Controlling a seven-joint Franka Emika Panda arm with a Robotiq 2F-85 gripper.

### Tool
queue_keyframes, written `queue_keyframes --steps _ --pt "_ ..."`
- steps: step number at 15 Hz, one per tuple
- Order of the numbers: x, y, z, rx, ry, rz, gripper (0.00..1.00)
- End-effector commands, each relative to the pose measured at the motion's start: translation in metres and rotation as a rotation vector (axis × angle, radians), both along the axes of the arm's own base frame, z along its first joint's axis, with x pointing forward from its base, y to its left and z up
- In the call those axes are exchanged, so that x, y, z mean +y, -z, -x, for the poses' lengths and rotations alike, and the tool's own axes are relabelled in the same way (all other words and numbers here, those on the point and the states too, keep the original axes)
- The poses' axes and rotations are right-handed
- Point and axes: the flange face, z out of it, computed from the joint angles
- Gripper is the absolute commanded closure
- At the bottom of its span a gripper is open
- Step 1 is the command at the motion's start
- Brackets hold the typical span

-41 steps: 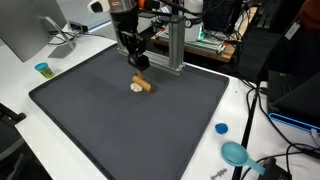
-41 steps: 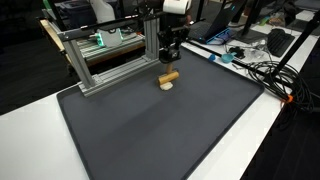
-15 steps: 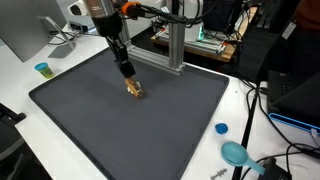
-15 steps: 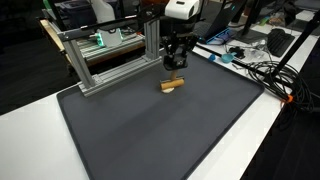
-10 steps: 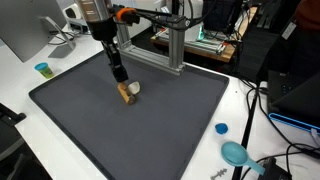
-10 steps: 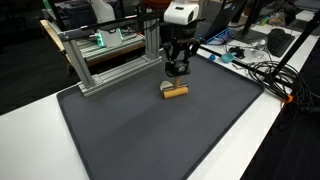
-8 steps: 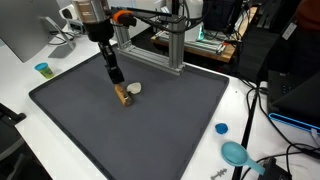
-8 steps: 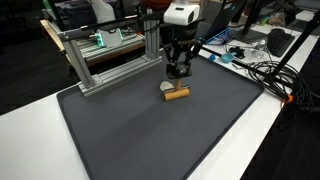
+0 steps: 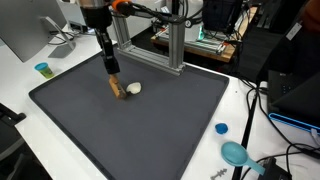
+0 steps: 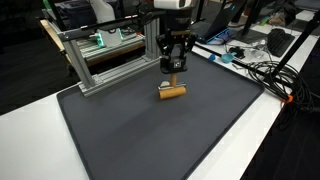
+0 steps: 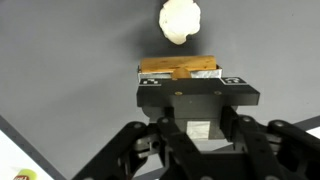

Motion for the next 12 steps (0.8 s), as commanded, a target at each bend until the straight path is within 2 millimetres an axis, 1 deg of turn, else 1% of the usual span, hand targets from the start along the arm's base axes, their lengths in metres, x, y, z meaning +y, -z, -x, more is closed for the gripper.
queue_keyframes --steps 1,4,6,8,9,10,12 --pt "0.017 -0.019 0.047 0.007 -0.043 0.035 0.79" --pt "0.039 -0.008 0.067 0.039 -0.088 0.053 0.79" --pt "0.052 0.007 0.069 0.056 -0.083 0.047 0.79" --pt "0.06 0.024 0.061 0.058 -0.06 0.034 0.79" --pt "0.06 0.031 0.057 0.065 -0.043 0.04 0.79" --pt "0.06 0.038 0.054 0.082 -0.031 0.047 0.79" --pt "0.053 0.041 0.051 0.112 0.002 0.066 0.79"
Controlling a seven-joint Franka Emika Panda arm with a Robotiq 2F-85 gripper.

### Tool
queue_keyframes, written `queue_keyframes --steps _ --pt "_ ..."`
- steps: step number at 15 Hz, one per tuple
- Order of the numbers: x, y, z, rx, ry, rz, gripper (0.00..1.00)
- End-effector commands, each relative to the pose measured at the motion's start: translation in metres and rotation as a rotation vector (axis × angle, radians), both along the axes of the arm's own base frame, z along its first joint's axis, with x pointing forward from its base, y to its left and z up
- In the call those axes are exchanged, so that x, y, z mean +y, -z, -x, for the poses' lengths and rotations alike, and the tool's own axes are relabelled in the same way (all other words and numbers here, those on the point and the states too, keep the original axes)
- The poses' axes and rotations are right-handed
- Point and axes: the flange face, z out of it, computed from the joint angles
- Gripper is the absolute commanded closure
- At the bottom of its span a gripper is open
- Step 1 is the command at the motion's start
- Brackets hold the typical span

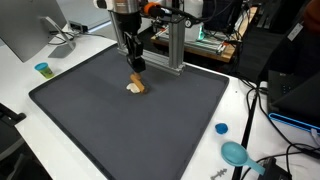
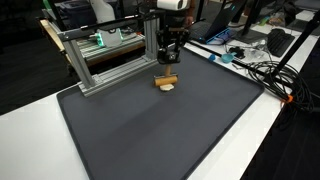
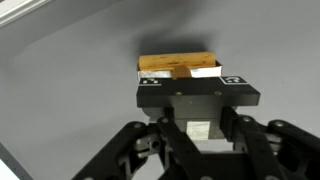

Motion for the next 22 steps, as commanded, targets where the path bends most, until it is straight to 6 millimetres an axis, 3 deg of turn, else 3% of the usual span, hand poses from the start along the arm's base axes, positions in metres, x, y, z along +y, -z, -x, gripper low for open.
queue_keyframes --steps 1,6,11,14,15,16,17,19,20,22 --pt "-0.01 0.019 -0.01 0.053 0.059 0.044 0.79" --pt "-0.017 0.007 -0.004 0.147 0.06 0.011 0.79" --pt "-0.031 -0.057 0.021 0.045 0.048 -0.075 0.79" --pt "-0.027 -0.093 0.028 -0.053 0.181 -0.156 0.79" --pt "-0.021 -0.097 0.028 -0.077 0.221 -0.157 0.79" --pt "-0.029 -0.082 0.015 -0.025 0.152 -0.123 0.79" --pt "-0.027 -0.09 0.017 -0.037 0.157 -0.125 0.54" --pt "-0.027 -0.086 0.018 -0.029 0.155 -0.124 0.54" --pt "-0.027 -0.081 0.017 -0.02 0.155 -0.123 0.79" --pt "-0.016 -0.083 0.015 -0.031 0.331 -0.13 0.79"
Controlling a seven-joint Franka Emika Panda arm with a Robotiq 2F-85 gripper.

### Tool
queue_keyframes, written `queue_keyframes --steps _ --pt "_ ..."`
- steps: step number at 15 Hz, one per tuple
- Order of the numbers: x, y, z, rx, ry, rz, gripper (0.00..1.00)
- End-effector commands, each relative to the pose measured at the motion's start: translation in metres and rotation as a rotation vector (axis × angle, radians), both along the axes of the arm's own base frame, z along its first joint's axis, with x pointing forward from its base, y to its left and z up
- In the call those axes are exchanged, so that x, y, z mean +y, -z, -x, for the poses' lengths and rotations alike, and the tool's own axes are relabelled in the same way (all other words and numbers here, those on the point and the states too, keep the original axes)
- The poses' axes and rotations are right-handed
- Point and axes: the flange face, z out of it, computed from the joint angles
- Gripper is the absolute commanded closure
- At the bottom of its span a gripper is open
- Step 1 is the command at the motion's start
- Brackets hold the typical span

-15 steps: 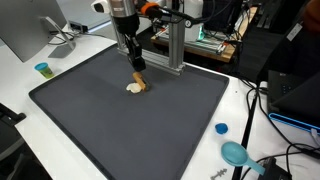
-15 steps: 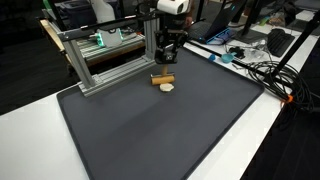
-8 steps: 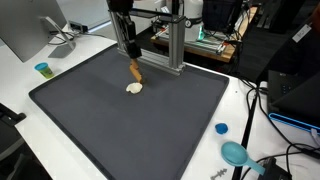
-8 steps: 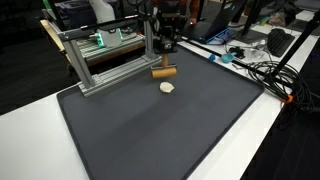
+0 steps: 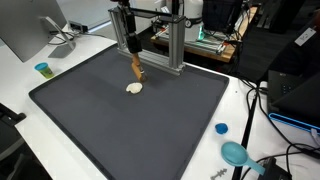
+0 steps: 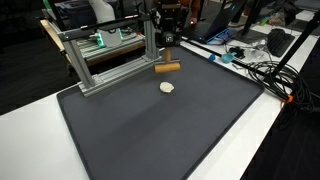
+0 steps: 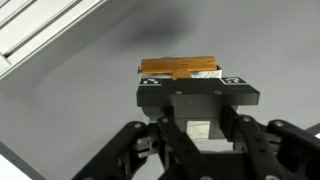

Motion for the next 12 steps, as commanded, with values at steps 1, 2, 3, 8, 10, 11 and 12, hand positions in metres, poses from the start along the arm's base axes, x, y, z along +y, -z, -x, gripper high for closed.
queue_keyframes --steps 1,2,3,8,10,11,12 --pt "0.018 -0.013 -0.003 0.0 0.198 -0.028 0.79" --pt "0.023 -0.016 -0.004 -0.009 0.25 -0.034 0.79" --pt "0.029 -0.02 -0.005 -0.023 0.302 -0.039 0.79" --pt "0.03 -0.018 -0.015 -0.089 0.551 -0.058 0.79" --pt "0.026 -0.008 -0.019 -0.113 0.654 -0.064 0.79" --pt "0.022 -0.002 -0.021 -0.125 0.704 -0.063 0.79" --pt "0.018 0.004 -0.023 -0.132 0.757 -0.061 0.79"
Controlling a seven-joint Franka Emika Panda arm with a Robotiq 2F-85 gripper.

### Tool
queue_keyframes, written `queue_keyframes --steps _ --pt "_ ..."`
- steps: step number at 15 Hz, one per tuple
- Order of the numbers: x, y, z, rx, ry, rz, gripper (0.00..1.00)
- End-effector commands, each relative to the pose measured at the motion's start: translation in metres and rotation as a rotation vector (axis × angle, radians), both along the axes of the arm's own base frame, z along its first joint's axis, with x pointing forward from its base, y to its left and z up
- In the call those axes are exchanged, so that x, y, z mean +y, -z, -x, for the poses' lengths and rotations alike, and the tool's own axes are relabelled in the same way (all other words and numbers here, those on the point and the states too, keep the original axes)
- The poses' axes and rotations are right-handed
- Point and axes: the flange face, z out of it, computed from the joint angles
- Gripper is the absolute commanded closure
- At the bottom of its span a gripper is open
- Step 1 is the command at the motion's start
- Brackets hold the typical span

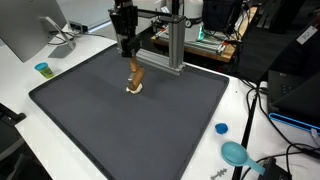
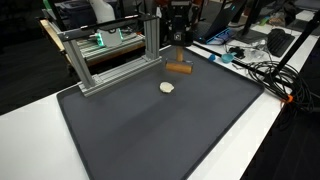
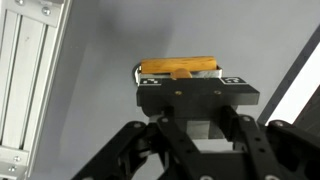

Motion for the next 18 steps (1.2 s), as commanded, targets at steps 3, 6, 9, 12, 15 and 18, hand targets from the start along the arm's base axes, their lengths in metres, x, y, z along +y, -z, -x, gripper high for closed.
queue_keyframes --steps 3,6,9,12,15,18 --pt "-0.025 0.028 -0.002 -0.047 0.275 0.072 0.79" --pt "-0.029 0.038 -0.004 -0.013 0.272 0.096 0.54" --pt "-0.029 0.043 -0.003 -0.008 0.289 0.118 0.79" --pt "-0.022 0.051 -0.002 0.011 0.249 0.125 0.79" --pt "-0.019 0.061 -0.003 0.031 0.222 0.123 0.79" --pt "-0.018 0.078 -0.004 0.067 0.216 0.12 0.79"
